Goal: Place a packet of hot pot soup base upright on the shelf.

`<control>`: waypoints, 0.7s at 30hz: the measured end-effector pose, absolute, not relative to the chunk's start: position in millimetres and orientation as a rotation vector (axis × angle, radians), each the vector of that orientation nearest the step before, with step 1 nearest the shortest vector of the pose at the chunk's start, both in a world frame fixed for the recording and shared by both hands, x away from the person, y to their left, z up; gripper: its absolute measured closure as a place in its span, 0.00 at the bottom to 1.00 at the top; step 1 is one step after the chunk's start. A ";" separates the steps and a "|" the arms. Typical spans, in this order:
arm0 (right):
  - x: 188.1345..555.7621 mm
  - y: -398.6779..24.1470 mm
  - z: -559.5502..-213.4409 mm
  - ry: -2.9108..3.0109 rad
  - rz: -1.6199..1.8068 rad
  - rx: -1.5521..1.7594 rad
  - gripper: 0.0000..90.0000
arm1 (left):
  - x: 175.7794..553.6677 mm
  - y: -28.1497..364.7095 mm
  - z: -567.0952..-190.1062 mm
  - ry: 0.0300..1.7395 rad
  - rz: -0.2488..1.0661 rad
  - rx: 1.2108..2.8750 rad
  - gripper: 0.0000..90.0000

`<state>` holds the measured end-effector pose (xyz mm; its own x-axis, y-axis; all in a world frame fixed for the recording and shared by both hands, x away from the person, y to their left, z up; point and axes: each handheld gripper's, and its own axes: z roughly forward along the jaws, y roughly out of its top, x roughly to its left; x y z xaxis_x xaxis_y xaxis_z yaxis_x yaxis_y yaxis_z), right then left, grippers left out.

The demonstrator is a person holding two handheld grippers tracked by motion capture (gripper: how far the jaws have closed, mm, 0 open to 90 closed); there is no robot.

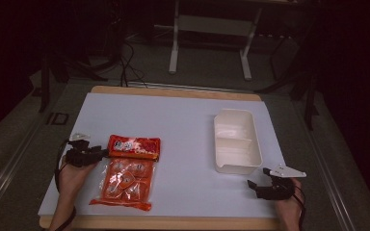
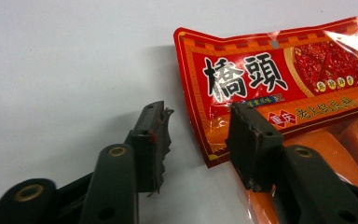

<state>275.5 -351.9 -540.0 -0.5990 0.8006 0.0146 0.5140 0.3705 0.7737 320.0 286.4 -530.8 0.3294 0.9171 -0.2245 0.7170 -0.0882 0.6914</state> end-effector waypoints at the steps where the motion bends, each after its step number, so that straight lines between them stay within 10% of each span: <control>1: 274.9 -352.6 -539.9 2.273 1.097 1.141 0.16 | 319.9 285.9 -530.7 1.445 0.344 1.859 0.63; 21: 271.8 -354.1 -539.5 2.251 1.133 1.120 0.16 | 349.9 280.2 -516.4 1.427 0.361 1.869 0.49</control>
